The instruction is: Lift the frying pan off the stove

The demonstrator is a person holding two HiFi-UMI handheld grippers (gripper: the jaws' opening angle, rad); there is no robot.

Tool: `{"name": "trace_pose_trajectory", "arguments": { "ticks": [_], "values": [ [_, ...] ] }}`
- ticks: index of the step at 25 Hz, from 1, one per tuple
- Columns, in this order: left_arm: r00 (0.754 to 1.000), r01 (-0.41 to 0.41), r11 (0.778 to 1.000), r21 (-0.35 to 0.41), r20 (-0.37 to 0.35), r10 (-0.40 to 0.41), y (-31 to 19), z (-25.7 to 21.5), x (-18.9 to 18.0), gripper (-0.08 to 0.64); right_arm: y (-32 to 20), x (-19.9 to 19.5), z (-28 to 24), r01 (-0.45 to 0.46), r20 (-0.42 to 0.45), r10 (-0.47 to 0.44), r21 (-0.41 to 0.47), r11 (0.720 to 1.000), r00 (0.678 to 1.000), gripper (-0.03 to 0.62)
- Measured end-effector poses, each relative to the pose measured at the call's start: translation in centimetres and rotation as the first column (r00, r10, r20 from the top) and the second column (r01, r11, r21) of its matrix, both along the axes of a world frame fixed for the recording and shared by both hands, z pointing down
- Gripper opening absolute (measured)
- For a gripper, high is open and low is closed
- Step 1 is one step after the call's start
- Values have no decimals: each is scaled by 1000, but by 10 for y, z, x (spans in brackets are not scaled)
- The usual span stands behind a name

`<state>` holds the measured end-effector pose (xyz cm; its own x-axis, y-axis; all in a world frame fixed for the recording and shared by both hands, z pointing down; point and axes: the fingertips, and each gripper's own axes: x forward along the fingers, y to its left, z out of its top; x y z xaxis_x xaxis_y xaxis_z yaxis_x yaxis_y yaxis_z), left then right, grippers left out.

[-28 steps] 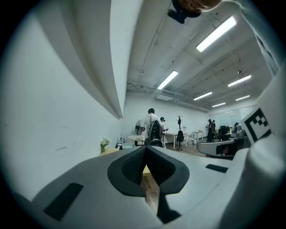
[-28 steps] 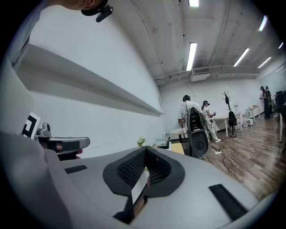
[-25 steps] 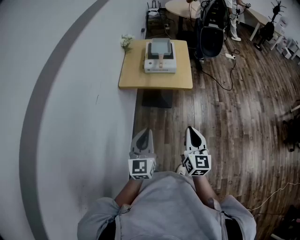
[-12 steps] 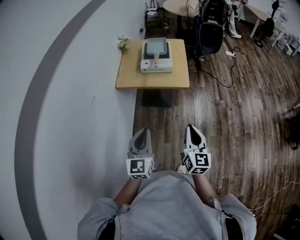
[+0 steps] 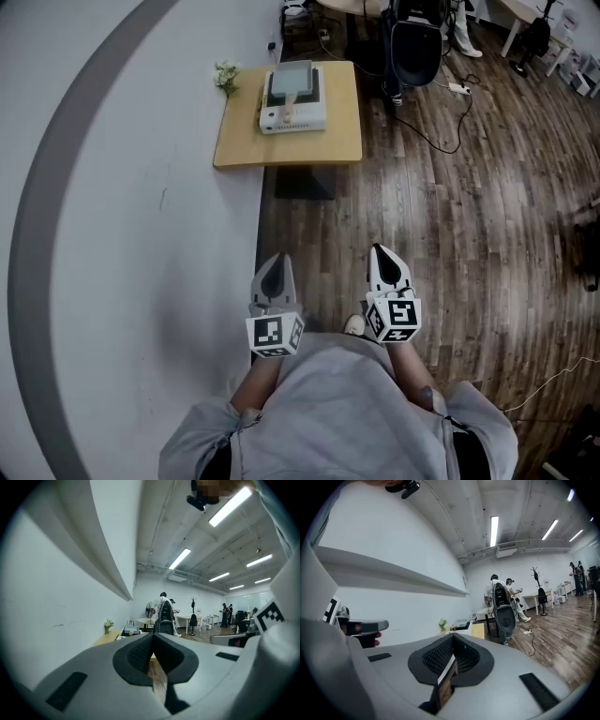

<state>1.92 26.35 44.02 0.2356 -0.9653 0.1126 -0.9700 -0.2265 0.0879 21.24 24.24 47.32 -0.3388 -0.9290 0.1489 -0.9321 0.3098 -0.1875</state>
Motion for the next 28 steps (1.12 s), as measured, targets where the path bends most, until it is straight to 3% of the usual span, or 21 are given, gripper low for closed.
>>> {"name": "trace_pose_trajectory", "arguments": {
  "ticks": [7, 13, 21, 28],
  "values": [
    [1000, 23, 999, -43, -1, -23, -9, 14, 13, 2, -15, 12, 13, 20, -1, -20, -34, 999, 1000, -2],
    [1000, 20, 999, -37, -17, -20, -52, 17, 5, 1, -55, 4, 23, 19, -9, -19, -56, 998, 1000, -2],
    [999, -9, 1000, -22, -52, 8, -155, 17, -38, 2, -153, -32, 10, -24, -41, 23, -33, 999, 999, -2],
    [996, -86, 996, 19, -35, 87, -257, -2, -92, 2, -249, -94, -9, -70, -33, 70, 0, 998, 997, -2]
  ]
}}
